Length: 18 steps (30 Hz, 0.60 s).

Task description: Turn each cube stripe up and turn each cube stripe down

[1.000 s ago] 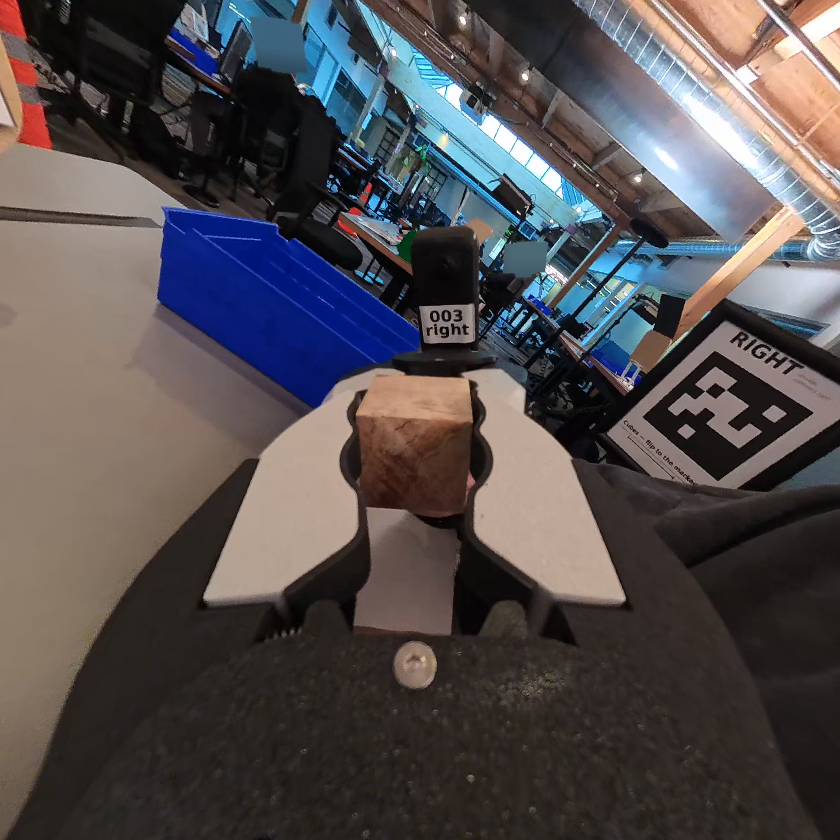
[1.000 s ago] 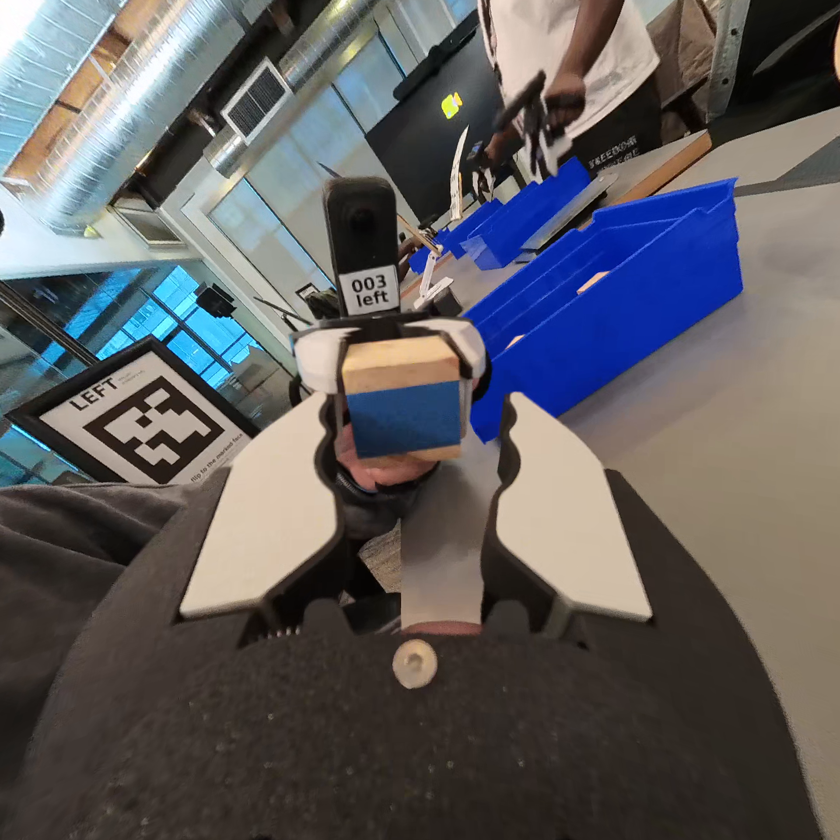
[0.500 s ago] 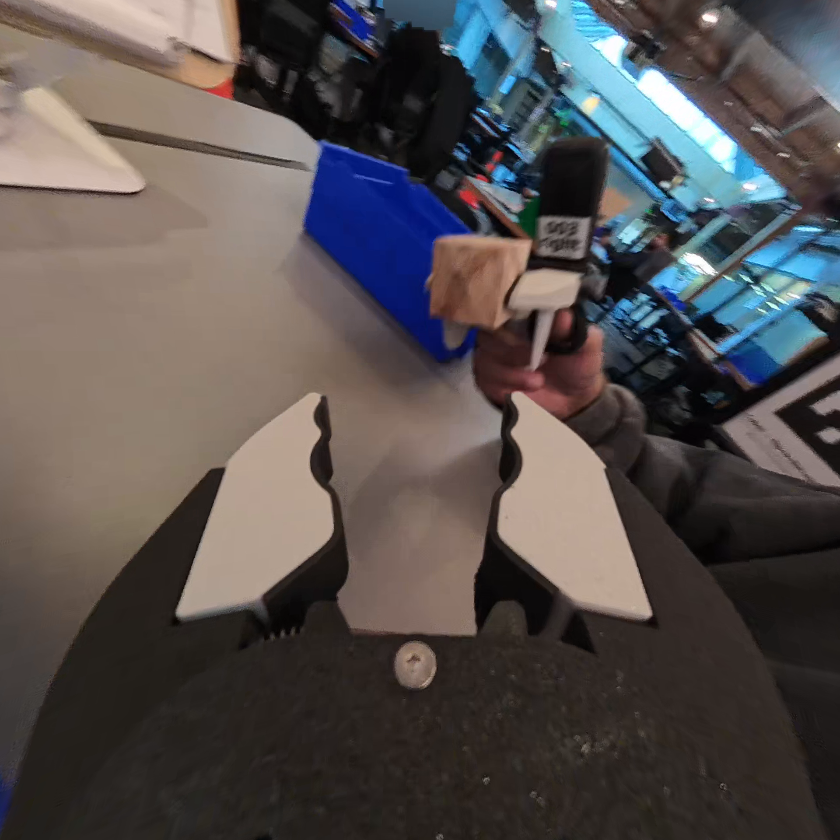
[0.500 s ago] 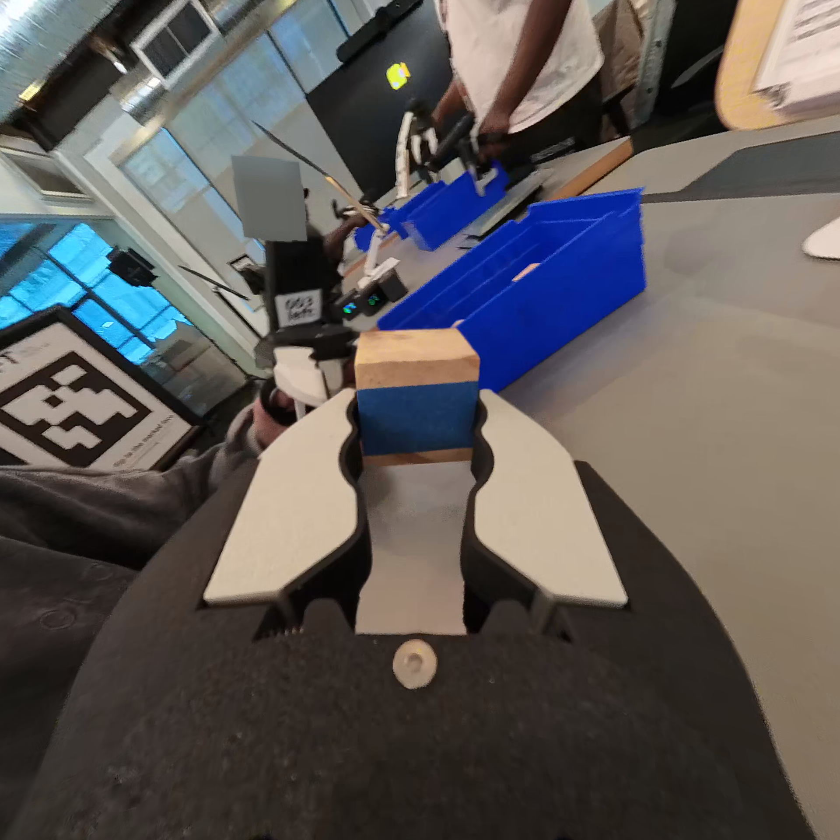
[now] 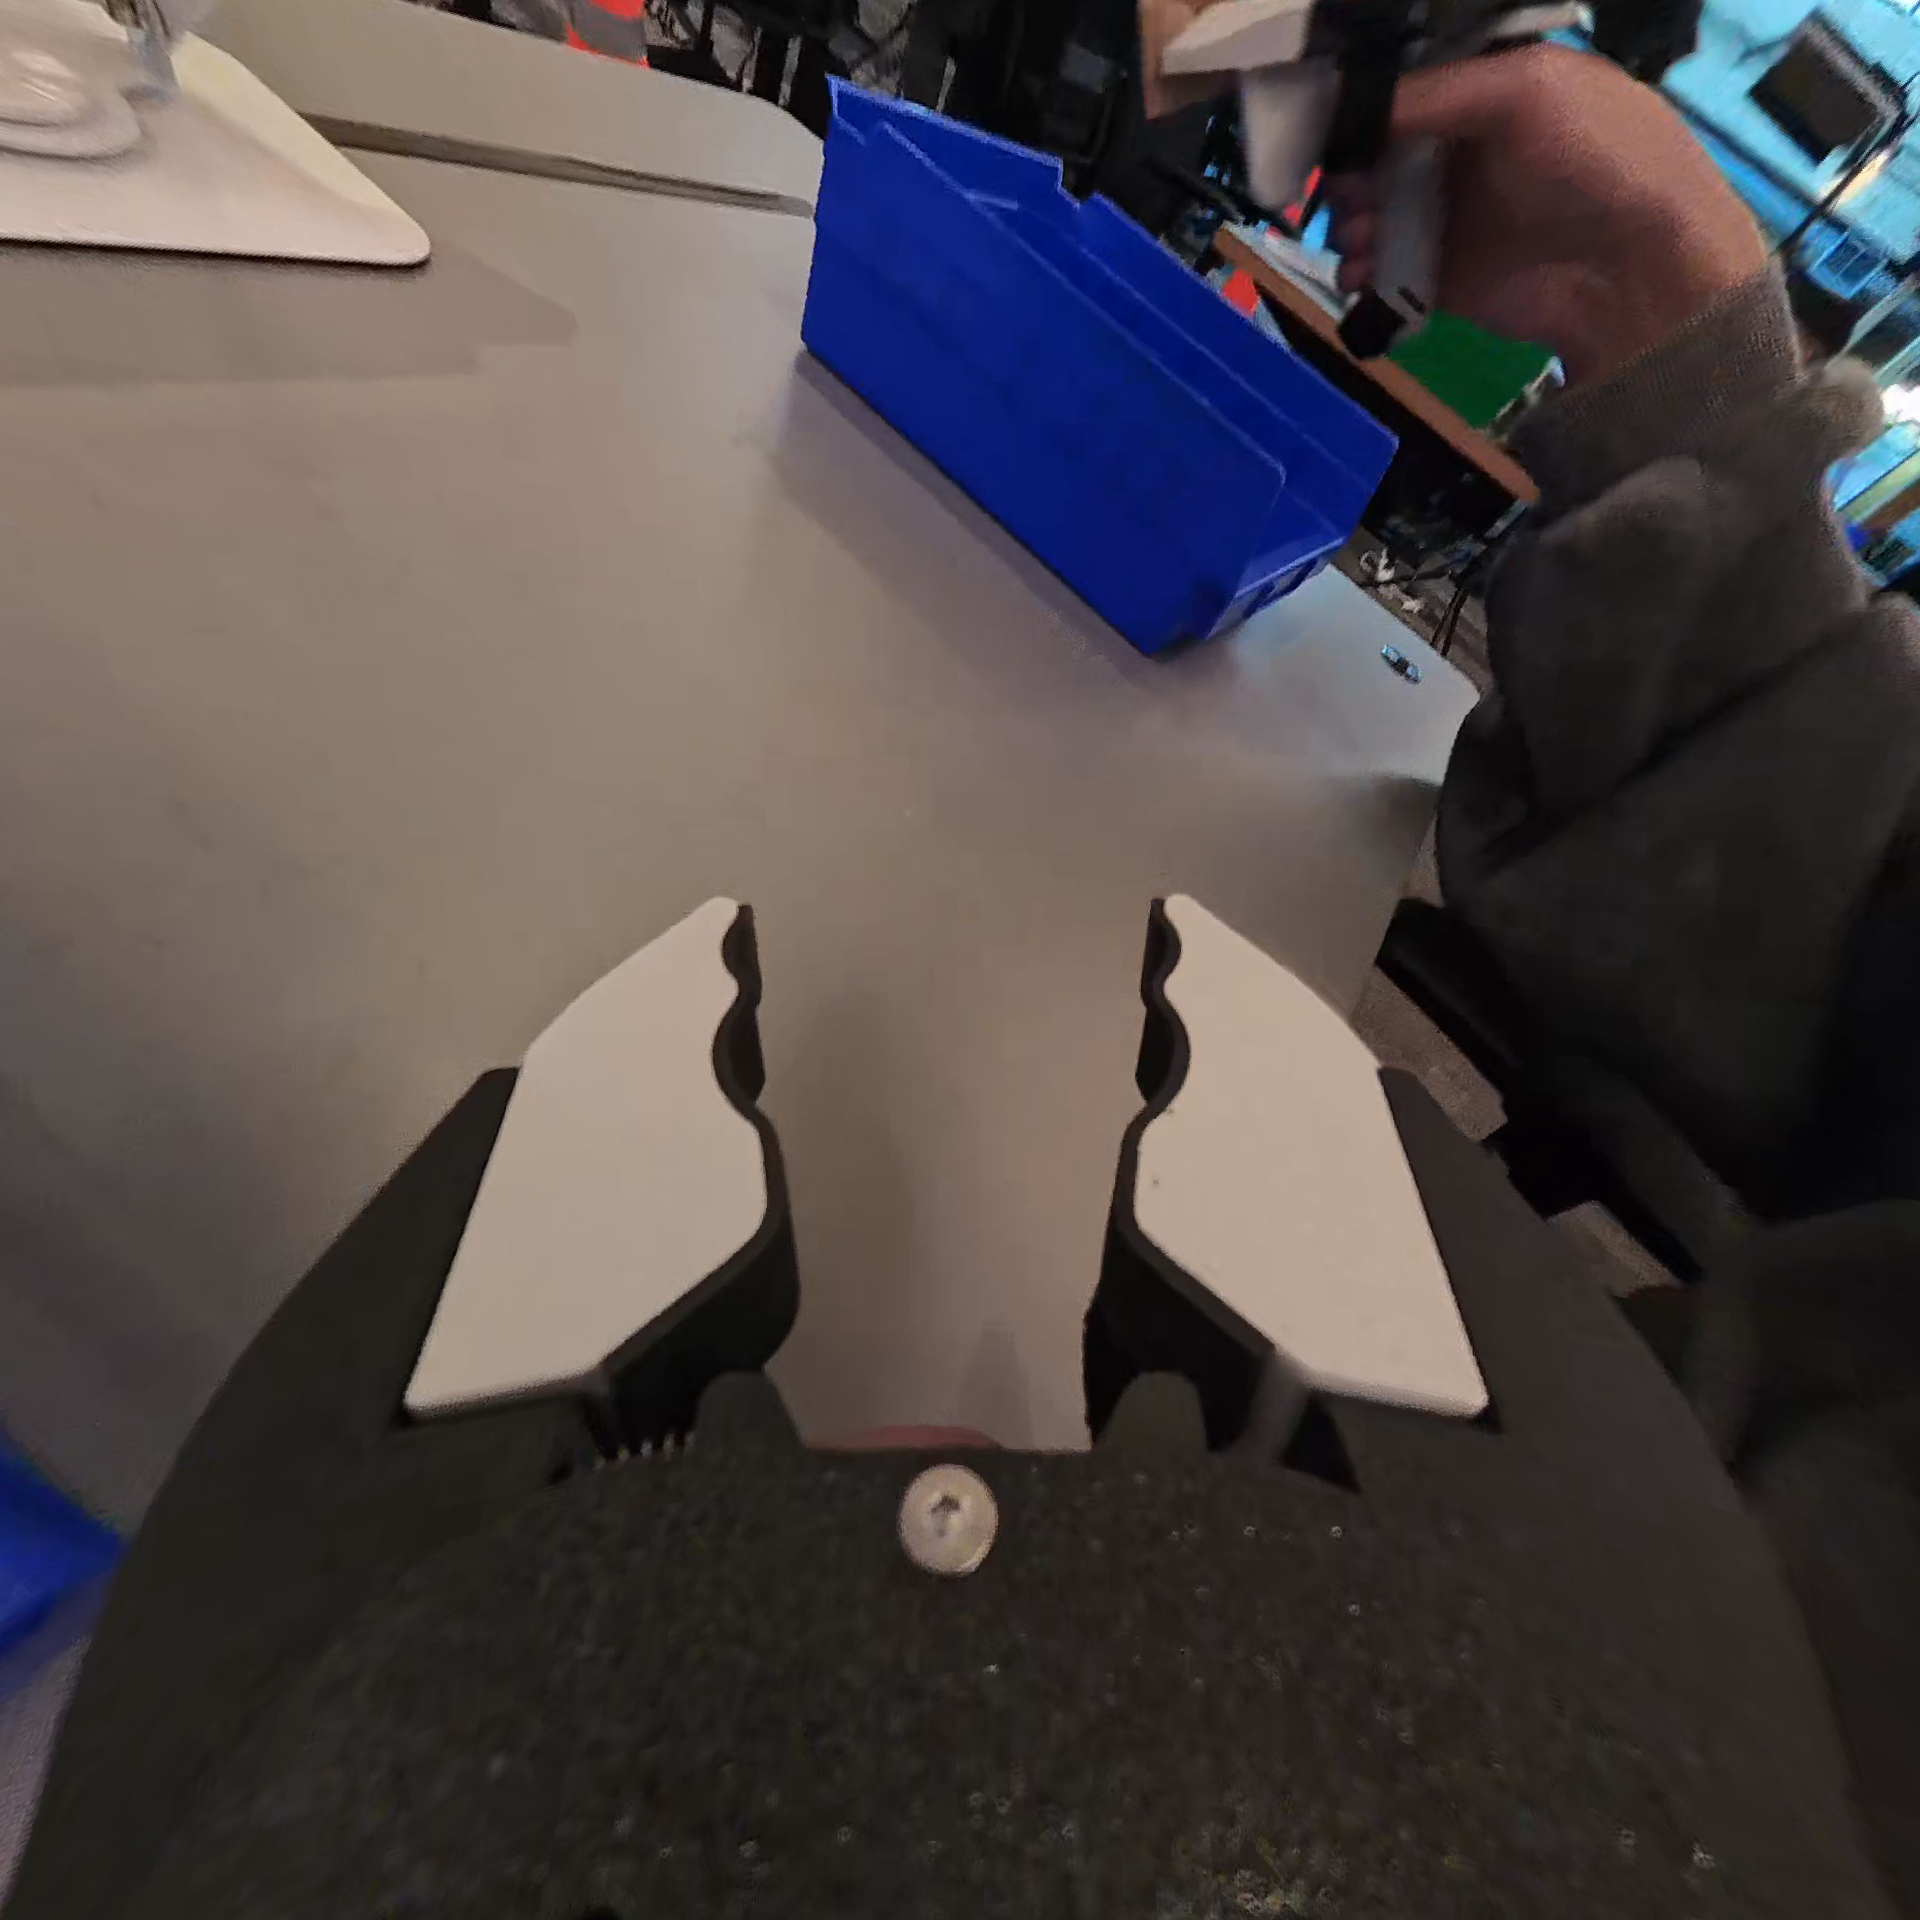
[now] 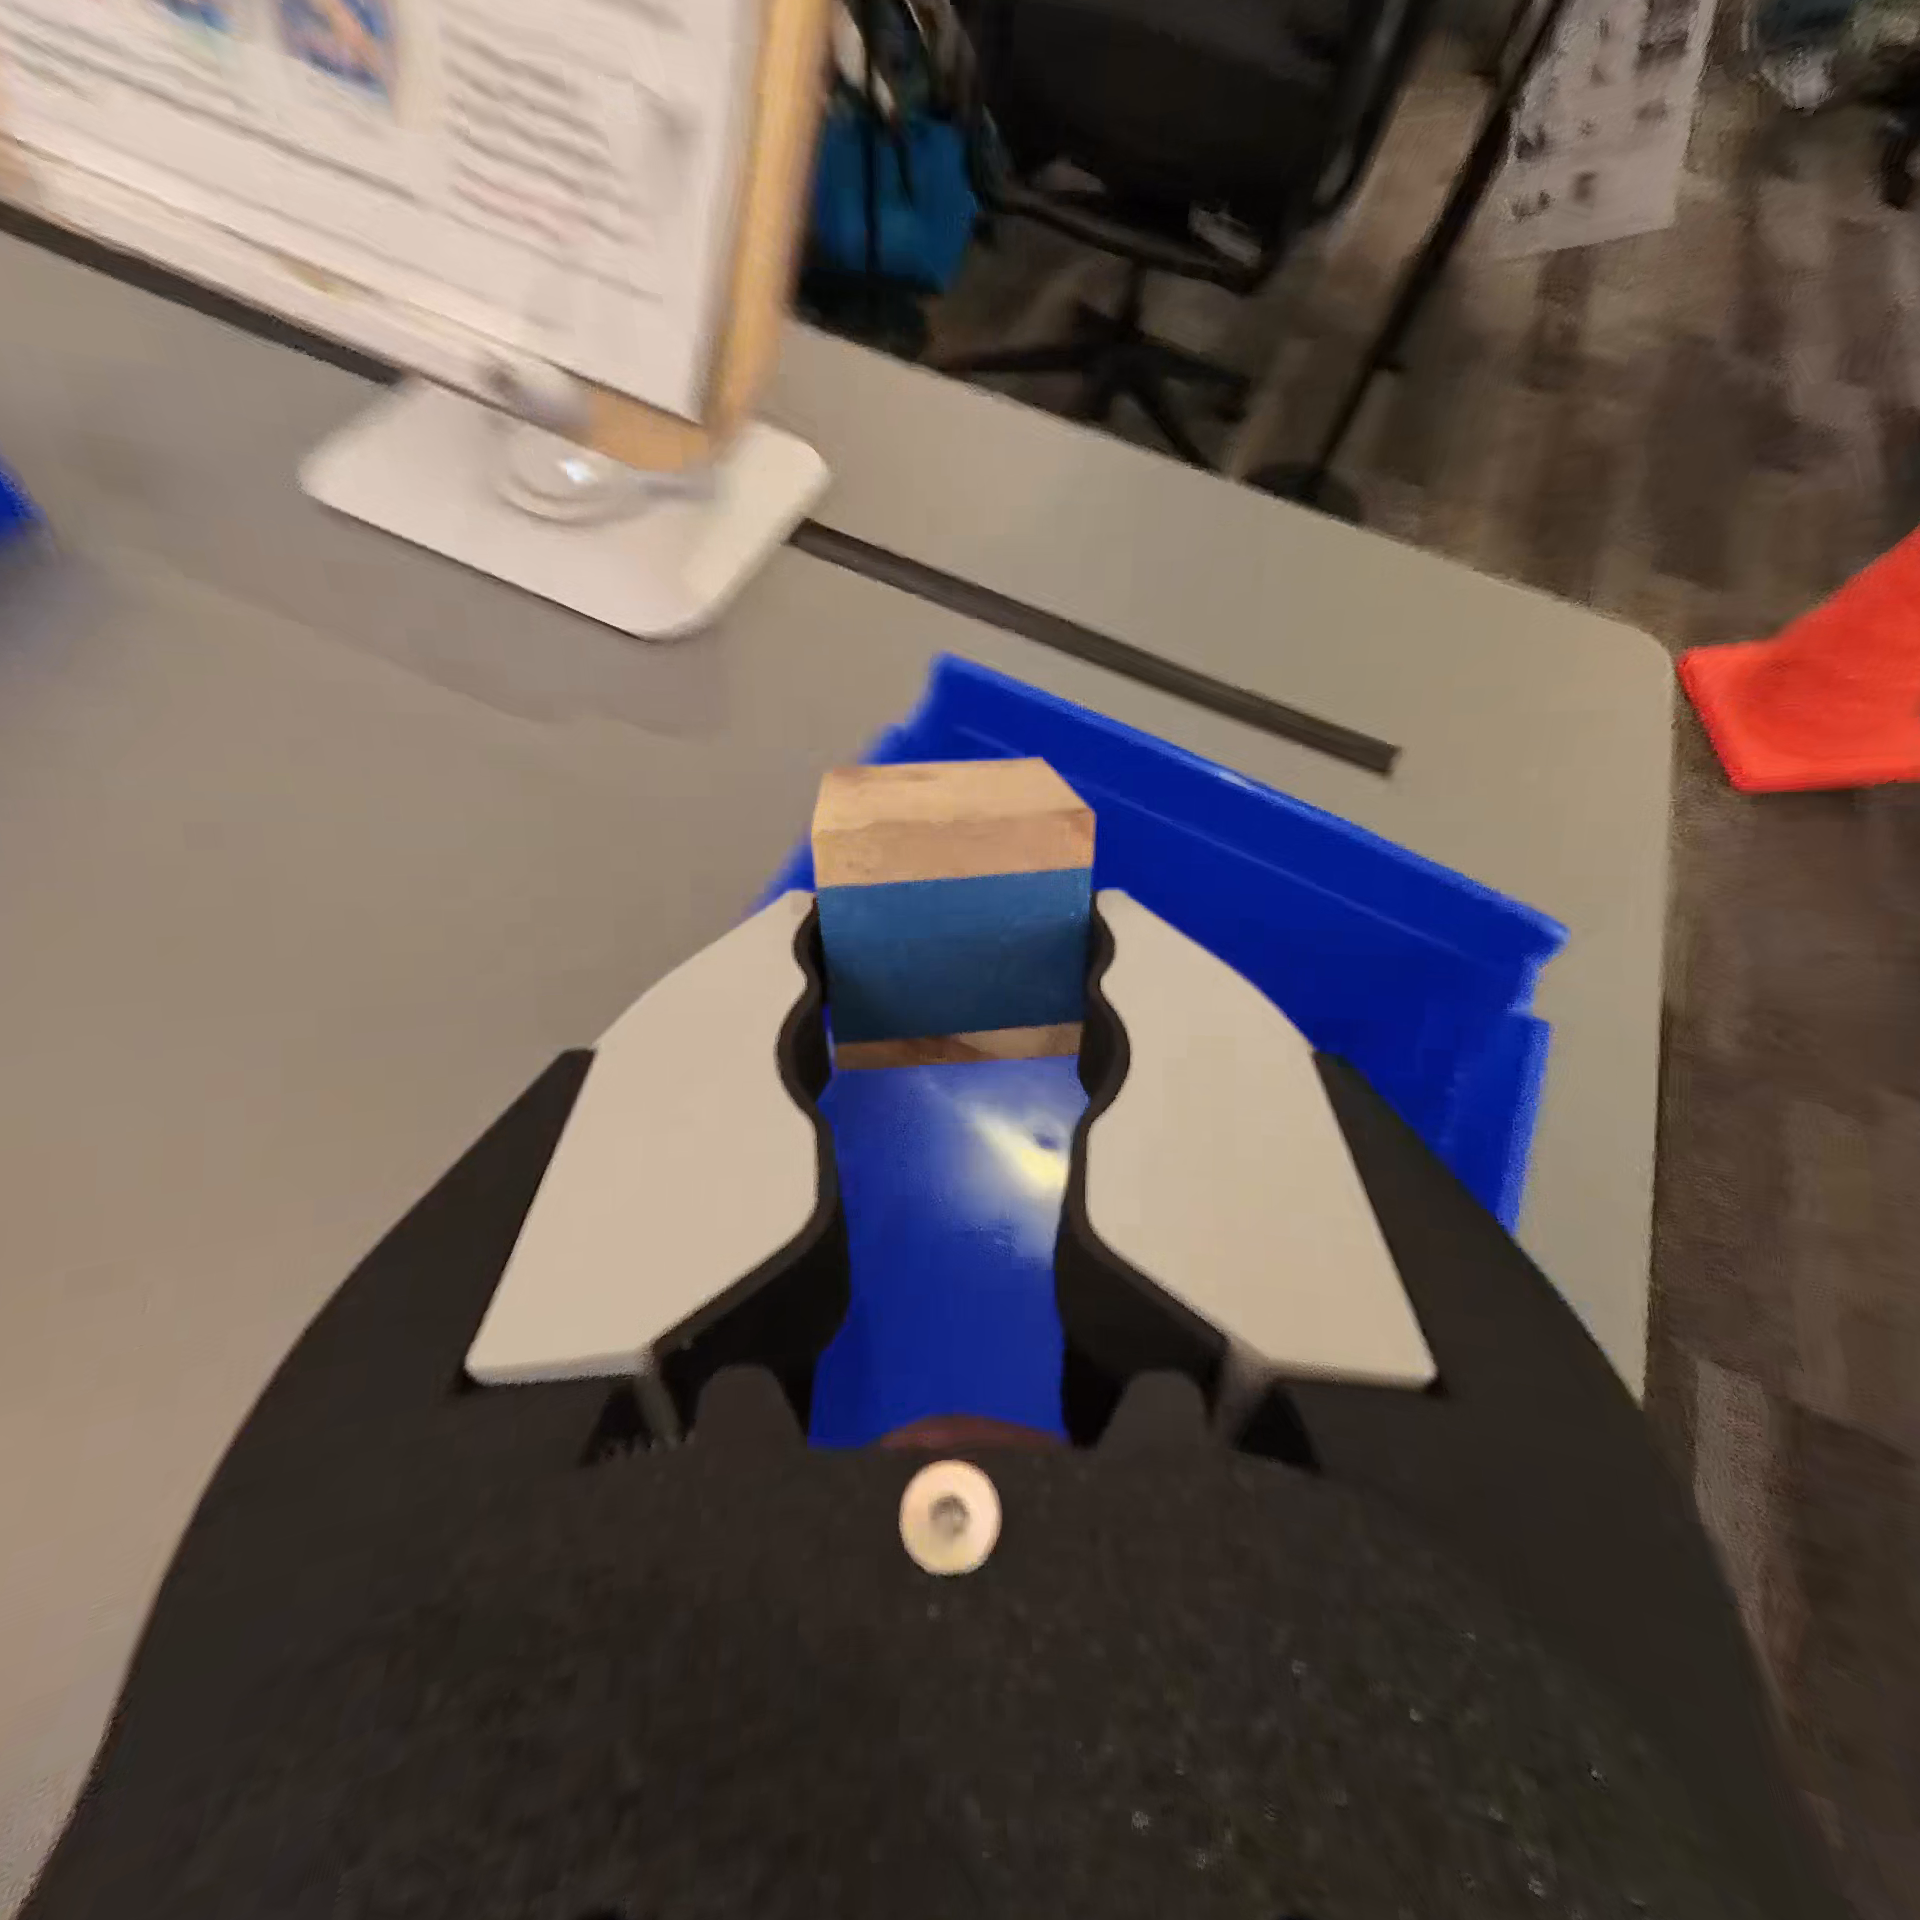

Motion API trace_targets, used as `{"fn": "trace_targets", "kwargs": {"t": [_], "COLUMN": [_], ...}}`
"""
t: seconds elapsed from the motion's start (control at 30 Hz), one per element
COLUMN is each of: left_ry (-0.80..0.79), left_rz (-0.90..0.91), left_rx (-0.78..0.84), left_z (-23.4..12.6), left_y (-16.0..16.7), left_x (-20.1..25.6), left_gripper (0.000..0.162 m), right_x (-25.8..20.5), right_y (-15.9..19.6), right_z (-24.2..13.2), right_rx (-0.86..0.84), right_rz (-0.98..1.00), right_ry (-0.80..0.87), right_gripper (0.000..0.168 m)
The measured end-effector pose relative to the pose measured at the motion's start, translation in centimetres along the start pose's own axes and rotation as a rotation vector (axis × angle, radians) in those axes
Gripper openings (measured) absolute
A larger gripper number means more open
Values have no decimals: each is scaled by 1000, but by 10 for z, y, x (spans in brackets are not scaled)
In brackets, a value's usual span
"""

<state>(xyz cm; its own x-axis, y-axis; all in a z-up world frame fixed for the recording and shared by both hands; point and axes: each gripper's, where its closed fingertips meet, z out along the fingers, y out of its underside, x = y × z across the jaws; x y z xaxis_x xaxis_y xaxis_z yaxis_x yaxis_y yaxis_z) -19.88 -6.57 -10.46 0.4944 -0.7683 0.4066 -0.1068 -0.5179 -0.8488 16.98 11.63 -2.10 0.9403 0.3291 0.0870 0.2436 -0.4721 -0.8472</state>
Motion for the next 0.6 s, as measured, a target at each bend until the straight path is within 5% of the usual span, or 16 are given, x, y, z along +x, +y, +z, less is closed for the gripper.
{"fn": "trace_targets", "kwargs": {"t": [0.2, 0.6], "left_ry": [-119, -114], "left_rz": [111, 94], "left_rx": [-66, -164], "left_z": [-1, 4], "left_y": [6, 20], "left_x": [-4, -5], "left_gripper": [67, 62], "right_x": [58, 84], "right_y": [89, 140], "right_z": [65, 94], "right_rx": [-479, -588], "right_rz": [405, 369], "right_ry": [85, 264], "right_gripper": [45, 46]}}
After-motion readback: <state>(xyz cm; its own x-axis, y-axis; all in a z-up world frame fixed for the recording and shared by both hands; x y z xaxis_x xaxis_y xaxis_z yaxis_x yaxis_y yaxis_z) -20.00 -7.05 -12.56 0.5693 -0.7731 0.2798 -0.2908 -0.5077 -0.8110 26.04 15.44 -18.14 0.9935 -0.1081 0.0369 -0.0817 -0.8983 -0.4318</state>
